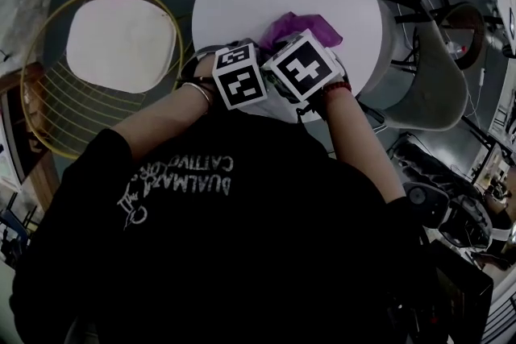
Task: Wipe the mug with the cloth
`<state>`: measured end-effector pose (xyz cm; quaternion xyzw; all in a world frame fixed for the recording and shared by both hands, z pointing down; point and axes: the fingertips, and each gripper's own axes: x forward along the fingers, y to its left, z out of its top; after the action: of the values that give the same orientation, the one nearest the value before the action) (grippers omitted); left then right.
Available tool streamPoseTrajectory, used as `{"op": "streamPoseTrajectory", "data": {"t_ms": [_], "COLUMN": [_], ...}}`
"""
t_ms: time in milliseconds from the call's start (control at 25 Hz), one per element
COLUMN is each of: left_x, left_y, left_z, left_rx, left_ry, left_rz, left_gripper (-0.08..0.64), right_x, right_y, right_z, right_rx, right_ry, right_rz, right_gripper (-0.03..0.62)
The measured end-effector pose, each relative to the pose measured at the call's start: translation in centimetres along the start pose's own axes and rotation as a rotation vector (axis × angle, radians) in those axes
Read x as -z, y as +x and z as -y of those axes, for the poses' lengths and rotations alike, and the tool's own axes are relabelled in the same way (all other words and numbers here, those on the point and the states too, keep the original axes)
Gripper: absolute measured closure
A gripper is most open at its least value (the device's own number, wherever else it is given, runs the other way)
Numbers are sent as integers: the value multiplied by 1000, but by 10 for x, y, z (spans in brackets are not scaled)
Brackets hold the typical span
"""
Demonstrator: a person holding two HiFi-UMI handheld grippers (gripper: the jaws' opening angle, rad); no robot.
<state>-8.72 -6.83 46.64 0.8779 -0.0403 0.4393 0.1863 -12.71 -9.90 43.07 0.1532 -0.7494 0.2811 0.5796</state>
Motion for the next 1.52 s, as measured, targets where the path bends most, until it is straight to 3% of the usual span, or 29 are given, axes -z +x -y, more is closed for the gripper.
{"op": "streamPoseTrajectory", "data": {"t_ms": [160,400,760,920,1520], "left_x": [1,0,-5,-3,-8], "left_y": [-2,-5,-4,-8,-3], "left_z": [1,-1,7,4,4], "left_rx": [-11,-39,-57,-77,-110], "left_ry": [16,51,29,56,42], "left_rz": [7,10,20,12,2], "left_gripper": [479,480,479,477,476], "right_x": [-4,2,13,11,30], "right_y": [2,4,1,-1,-12], "right_z": [1,20,27,31,57], "right_rx": [-41,1,22,23,102], "right_ry": [31,53,62,104,240], "right_rz": [-39,-98,-58,-31,112], "right_gripper": [549,549,549,549,545]}}
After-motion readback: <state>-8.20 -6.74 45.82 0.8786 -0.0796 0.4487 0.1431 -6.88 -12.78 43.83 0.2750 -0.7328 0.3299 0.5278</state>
